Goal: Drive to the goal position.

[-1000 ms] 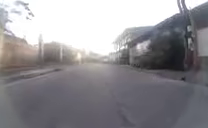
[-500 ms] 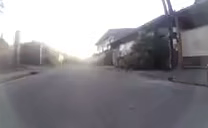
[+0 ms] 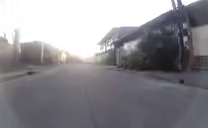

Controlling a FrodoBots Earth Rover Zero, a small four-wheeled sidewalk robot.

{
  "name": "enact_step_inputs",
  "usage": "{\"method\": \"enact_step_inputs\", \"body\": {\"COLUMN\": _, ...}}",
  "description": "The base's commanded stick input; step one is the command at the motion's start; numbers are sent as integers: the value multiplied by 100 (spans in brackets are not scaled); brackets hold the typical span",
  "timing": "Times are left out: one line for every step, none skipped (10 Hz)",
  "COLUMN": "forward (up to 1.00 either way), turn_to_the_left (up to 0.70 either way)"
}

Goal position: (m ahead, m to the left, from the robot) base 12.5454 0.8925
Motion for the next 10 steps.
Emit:
{"method": "enact_step_inputs", "body": {"forward": 100, "turn_to_the_left": 1}}
{"method": "enact_step_inputs", "body": {"forward": 100, "turn_to_the_left": 1}}
{"method": "enact_step_inputs", "body": {"forward": 100, "turn_to_the_left": 1}}
{"method": "enact_step_inputs", "body": {"forward": 100, "turn_to_the_left": 1}}
{"method": "enact_step_inputs", "body": {"forward": 100, "turn_to_the_left": 1}}
{"method": "enact_step_inputs", "body": {"forward": 100, "turn_to_the_left": 1}}
{"method": "enact_step_inputs", "body": {"forward": 100, "turn_to_the_left": 1}}
{"method": "enact_step_inputs", "body": {"forward": 100, "turn_to_the_left": 1}}
{"method": "enact_step_inputs", "body": {"forward": 100, "turn_to_the_left": 1}}
{"method": "enact_step_inputs", "body": {"forward": 100, "turn_to_the_left": 1}}
